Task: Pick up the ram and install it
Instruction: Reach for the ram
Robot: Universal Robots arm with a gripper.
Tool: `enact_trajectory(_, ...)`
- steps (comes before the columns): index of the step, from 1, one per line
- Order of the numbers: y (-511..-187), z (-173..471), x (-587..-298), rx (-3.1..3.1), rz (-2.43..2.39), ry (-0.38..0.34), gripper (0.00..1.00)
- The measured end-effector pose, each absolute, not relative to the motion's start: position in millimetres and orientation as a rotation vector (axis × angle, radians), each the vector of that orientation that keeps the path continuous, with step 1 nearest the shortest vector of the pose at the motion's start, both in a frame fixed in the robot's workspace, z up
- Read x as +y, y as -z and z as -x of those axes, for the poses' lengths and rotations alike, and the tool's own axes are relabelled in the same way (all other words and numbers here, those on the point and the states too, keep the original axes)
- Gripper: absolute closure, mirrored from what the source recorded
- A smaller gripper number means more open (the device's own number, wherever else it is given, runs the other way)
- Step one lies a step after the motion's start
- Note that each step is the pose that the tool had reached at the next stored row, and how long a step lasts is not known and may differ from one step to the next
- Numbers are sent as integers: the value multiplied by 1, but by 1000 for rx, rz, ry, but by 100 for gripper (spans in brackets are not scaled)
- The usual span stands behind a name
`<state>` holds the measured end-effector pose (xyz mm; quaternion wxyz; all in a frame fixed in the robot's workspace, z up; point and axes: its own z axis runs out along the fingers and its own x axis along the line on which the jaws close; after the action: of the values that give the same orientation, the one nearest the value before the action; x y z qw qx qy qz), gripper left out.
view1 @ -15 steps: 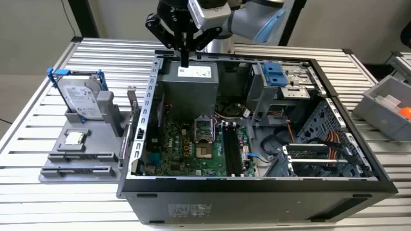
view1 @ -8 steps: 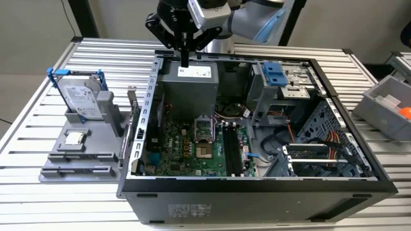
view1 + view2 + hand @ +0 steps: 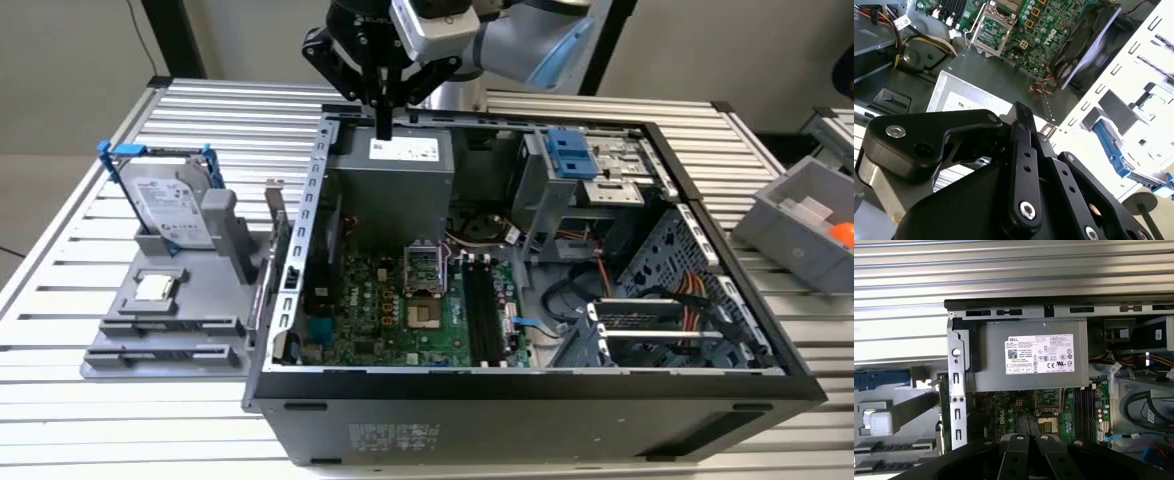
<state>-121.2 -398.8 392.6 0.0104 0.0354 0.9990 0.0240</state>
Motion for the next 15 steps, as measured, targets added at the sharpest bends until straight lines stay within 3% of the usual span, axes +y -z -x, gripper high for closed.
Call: enact_trajectory(15,-393,122,-399,3118,-111,-75,100)
